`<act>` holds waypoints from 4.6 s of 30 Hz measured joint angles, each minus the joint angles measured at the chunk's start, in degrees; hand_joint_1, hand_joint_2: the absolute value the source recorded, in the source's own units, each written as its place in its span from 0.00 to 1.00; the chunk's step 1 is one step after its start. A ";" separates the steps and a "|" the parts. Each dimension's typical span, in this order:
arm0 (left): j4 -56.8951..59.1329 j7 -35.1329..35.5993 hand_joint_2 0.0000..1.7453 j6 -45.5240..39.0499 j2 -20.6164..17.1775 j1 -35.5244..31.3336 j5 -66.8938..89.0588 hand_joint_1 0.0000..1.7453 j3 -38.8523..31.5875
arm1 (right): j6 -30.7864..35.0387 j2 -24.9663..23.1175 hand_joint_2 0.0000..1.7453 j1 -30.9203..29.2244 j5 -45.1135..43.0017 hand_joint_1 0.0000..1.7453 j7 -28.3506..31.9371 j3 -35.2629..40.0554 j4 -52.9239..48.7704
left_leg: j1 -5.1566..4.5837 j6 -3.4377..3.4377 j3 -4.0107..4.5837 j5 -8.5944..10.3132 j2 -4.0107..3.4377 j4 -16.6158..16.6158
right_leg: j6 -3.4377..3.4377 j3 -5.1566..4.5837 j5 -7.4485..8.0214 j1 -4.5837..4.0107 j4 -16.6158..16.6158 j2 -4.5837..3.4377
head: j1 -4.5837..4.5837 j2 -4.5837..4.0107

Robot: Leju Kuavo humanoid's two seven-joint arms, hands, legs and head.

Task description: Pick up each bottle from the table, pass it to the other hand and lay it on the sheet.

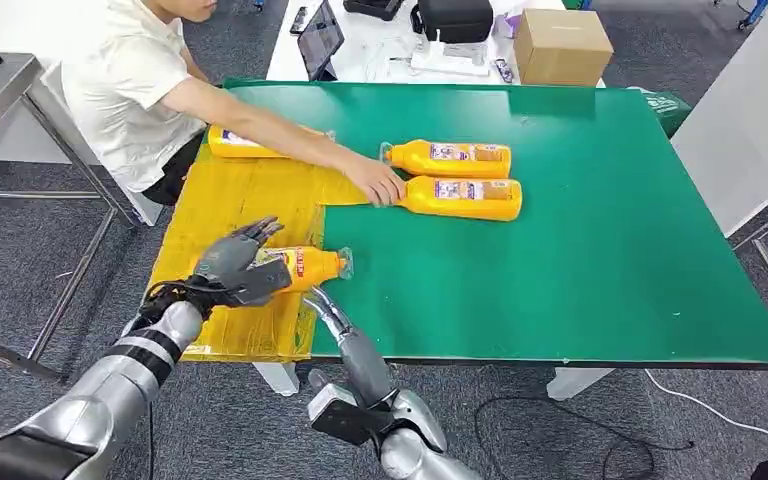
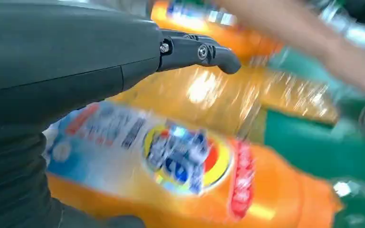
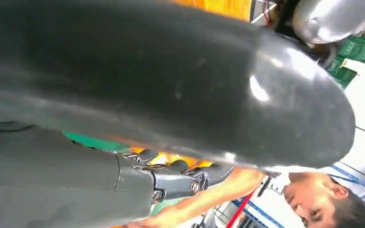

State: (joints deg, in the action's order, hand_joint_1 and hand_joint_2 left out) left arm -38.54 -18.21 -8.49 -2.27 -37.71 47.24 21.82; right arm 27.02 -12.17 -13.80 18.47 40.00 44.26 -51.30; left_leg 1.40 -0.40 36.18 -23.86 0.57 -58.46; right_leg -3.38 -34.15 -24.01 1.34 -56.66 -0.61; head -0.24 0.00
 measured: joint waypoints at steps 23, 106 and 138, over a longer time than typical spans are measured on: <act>-30.75 -0.48 1.00 -8.39 -4.87 13.98 -3.33 0.00 4.06 | 2.14 0.90 0.00 2.13 1.03 0.00 0.00 -0.07 -0.52 | 0.00 -0.01 0.11 -0.01 -0.02 0.00 | 0.01 -0.13 -0.01 0.00 0.01 0.00 | 0.02 0.00; -51.44 -2.80 1.00 -1.68 8.00 35.63 -52.20 0.00 -11.69 | 3.65 16.98 1.00 -9.55 40.83 0.00 -22.31 -29.88 10.65 | -0.05 0.04 0.16 -0.13 0.02 -0.01 | -0.03 -0.14 -0.01 0.03 0.04 0.02 | 0.02 0.00; -47.49 -2.78 1.00 0.03 7.98 32.01 -54.89 0.00 -8.86 | 0.26 16.06 1.00 -17.81 44.94 1.00 -27.47 -27.19 24.06 | -0.05 0.04 -0.27 -0.13 -0.06 -0.01 | -0.02 0.18 0.00 0.03 0.06 -0.02 | 0.05 0.00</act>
State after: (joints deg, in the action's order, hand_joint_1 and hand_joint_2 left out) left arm -86.03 -20.98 -8.46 5.71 -5.70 -7.65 12.96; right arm 27.28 3.89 -31.61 63.41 12.52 17.07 -27.24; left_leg 1.35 -0.36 35.91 -23.99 0.51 -58.48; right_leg -3.40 -33.97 -24.01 1.37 -56.60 -0.63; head -0.19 0.00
